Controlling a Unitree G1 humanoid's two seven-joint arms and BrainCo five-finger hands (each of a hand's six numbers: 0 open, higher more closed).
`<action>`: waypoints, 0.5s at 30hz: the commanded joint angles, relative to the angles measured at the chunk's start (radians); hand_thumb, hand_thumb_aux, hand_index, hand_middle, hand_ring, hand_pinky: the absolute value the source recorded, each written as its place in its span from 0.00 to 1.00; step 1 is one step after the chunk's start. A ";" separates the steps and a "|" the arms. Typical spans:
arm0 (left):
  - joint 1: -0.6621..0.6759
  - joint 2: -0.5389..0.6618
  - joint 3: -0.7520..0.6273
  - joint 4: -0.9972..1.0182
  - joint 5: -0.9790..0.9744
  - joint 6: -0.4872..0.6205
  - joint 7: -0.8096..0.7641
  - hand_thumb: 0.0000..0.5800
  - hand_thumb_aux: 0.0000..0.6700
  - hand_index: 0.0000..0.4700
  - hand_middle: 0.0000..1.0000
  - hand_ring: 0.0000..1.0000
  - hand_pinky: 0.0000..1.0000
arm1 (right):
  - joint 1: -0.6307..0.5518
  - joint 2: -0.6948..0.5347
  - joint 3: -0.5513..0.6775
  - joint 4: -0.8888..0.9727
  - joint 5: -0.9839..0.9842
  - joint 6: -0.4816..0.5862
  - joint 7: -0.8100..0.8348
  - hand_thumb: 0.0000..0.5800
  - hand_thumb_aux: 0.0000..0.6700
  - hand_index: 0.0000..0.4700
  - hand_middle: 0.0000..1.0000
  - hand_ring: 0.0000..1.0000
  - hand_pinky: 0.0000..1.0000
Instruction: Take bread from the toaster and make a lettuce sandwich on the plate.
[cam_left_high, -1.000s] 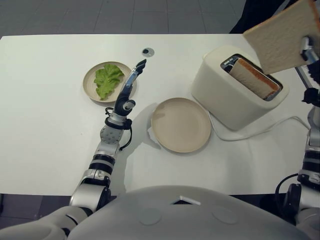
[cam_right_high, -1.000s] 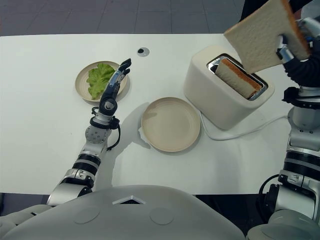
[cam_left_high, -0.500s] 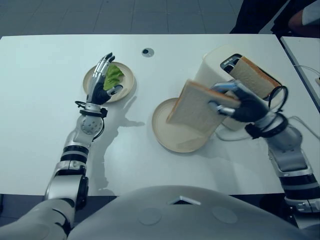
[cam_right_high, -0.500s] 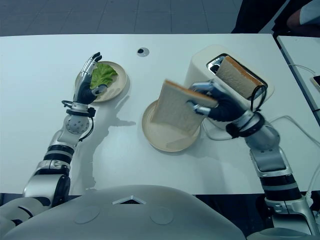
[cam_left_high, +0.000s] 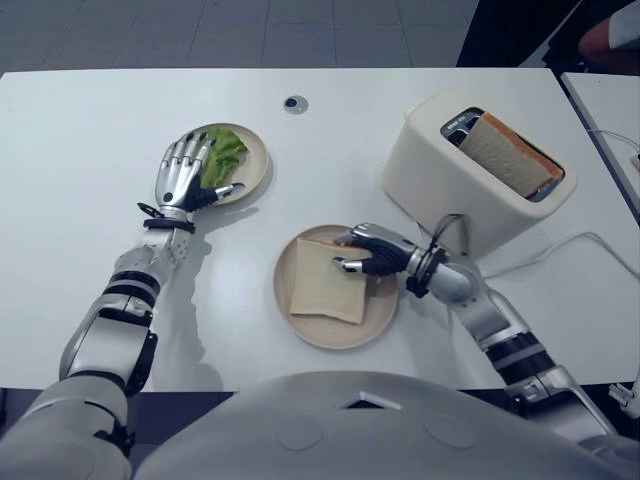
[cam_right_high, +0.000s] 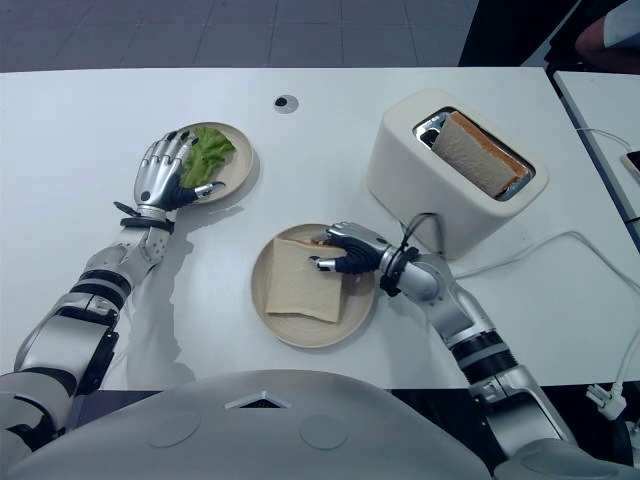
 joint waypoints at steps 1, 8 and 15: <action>-0.032 0.017 -0.045 0.054 -0.004 0.038 -0.002 0.00 0.00 0.00 0.00 0.00 0.00 | -0.012 0.058 0.025 -0.002 -0.013 -0.044 -0.049 1.00 1.00 1.00 1.00 1.00 1.00; -0.069 0.021 -0.085 0.120 -0.035 0.082 -0.018 0.61 0.38 0.38 0.00 0.00 0.00 | -0.007 0.075 -0.018 -0.071 0.011 -0.123 -0.126 0.00 0.00 0.00 0.00 0.00 0.00; -0.077 0.018 -0.122 0.183 -0.075 0.089 -0.096 0.62 0.38 0.38 0.00 0.00 0.00 | 0.010 0.059 -0.053 -0.119 0.045 -0.161 -0.127 0.00 0.00 0.00 0.00 0.00 0.00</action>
